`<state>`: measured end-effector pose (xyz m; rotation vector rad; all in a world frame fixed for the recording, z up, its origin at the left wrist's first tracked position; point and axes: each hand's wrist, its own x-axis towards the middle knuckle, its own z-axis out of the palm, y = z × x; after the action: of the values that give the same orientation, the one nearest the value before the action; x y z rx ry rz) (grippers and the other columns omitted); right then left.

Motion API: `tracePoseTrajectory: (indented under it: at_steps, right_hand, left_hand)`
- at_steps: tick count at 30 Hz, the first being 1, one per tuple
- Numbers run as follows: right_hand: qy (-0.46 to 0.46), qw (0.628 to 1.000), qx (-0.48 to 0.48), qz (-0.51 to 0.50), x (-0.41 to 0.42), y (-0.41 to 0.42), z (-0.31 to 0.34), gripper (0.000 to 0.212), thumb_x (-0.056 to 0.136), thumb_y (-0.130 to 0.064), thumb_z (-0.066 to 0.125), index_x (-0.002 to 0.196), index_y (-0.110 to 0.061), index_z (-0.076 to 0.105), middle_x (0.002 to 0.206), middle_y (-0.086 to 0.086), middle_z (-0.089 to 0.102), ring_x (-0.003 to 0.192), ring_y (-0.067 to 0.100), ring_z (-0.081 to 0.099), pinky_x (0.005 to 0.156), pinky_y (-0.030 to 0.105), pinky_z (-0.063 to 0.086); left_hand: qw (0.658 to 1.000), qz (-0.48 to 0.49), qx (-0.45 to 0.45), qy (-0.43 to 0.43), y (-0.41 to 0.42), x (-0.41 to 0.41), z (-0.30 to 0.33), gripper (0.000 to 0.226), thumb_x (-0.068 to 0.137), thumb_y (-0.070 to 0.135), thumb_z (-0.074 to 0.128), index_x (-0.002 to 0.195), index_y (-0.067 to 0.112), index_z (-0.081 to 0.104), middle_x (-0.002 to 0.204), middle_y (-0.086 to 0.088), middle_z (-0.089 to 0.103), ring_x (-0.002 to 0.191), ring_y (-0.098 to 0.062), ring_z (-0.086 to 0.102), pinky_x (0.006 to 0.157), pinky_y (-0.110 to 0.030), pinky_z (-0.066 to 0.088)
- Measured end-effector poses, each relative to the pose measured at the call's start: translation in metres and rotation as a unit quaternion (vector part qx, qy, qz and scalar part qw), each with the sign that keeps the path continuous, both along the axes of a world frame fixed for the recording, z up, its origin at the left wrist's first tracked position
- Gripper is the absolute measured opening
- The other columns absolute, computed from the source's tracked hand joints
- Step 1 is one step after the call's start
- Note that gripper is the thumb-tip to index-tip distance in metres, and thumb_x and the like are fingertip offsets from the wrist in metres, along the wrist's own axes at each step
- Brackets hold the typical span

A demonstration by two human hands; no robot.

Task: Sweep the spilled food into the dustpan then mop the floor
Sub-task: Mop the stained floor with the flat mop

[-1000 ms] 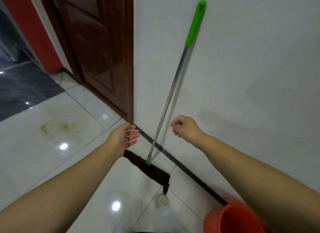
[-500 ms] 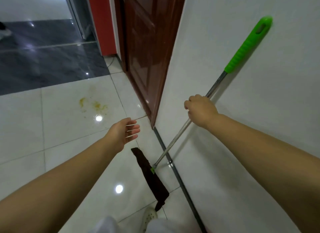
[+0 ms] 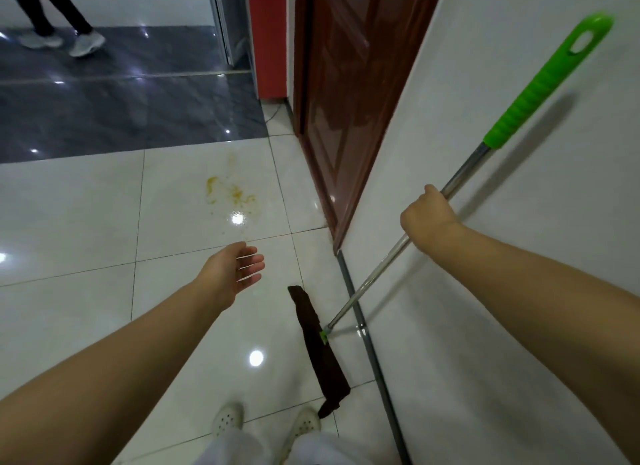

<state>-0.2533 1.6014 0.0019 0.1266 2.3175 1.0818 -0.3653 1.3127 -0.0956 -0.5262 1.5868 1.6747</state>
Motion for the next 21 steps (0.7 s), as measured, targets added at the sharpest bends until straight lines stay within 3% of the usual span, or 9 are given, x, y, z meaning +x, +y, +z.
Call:
tracePoseTrajectory:
  at_steps: [5, 7, 9, 11, 16, 21]
  right_hand:
    - [0.013, 0.999, -0.006, 0.049, -0.030, -0.044, 0.028, 0.034, 0.088, -0.007, 0.052, 0.059, -0.017, 0.035, 0.095, -0.010, 0.066, 0.092, 0.012, 0.059, 0.103, 0.029, 0.028]
    - [0.030, 0.998, -0.003, 0.055, -0.046, -0.061, 0.044, 0.029, 0.088, -0.006, 0.052, 0.062, -0.017, 0.043, 0.098, -0.008, 0.067, 0.096, 0.014, 0.060, 0.106, 0.031, 0.026]
    - [0.040, 0.998, 0.001, 0.057, -0.063, -0.078, 0.060, 0.014, 0.088, -0.006, 0.054, 0.083, -0.016, 0.062, 0.105, -0.003, 0.068, 0.104, 0.019, 0.059, 0.110, 0.034, 0.024]
    - [0.055, 0.997, 0.016, 0.060, -0.082, -0.098, 0.077, 0.023, 0.088, -0.006, 0.055, 0.103, -0.017, 0.067, 0.109, 0.000, 0.068, 0.108, 0.021, 0.059, 0.111, 0.036, 0.023]
    - [0.085, 0.992, 0.056, 0.077, -0.130, -0.140, 0.113, 0.022, 0.086, -0.010, 0.058, 0.104, -0.018, 0.068, 0.103, 0.001, 0.070, 0.106, 0.023, 0.058, 0.113, 0.039, 0.021]
    - [0.116, 0.983, 0.097, 0.105, -0.172, -0.183, 0.136, 0.017, 0.085, -0.013, 0.060, 0.099, -0.018, 0.069, 0.094, 0.002, 0.070, 0.097, 0.023, 0.062, 0.105, 0.039, 0.030]
  left_hand:
    - [1.000, -0.001, 0.022, 0.006, -0.021, -0.012, 0.009, 0.026, 0.098, 0.026, 0.043, 0.092, 0.008, 0.061, 0.091, -0.009, 0.067, 0.082, -0.020, 0.066, 0.070, -0.032, 0.053]
    - [0.999, 0.001, 0.031, 0.009, -0.034, -0.019, 0.013, 0.025, 0.098, 0.025, 0.043, 0.092, 0.008, 0.061, 0.090, -0.009, 0.066, 0.081, -0.020, 0.066, 0.070, -0.032, 0.053]
    - [0.999, 0.005, 0.035, 0.010, -0.049, -0.028, 0.016, 0.025, 0.098, 0.025, 0.043, 0.092, 0.008, 0.060, 0.090, -0.008, 0.066, 0.081, -0.020, 0.065, 0.070, -0.032, 0.053]
    - [0.999, 0.008, 0.035, 0.010, -0.066, -0.036, 0.019, 0.026, 0.099, 0.025, 0.042, 0.092, 0.008, 0.060, 0.089, -0.008, 0.066, 0.081, -0.019, 0.065, 0.068, -0.031, 0.052]
    - [0.999, 0.020, 0.037, 0.004, -0.112, -0.054, 0.017, 0.026, 0.099, 0.025, 0.042, 0.093, 0.008, 0.061, 0.090, -0.008, 0.066, 0.082, -0.019, 0.066, 0.066, -0.030, 0.052]
    - [0.998, 0.048, 0.041, -0.010, -0.161, -0.073, 0.013, 0.025, 0.099, 0.025, 0.042, 0.092, 0.009, 0.060, 0.089, -0.008, 0.066, 0.081, -0.018, 0.066, 0.065, -0.030, 0.051]
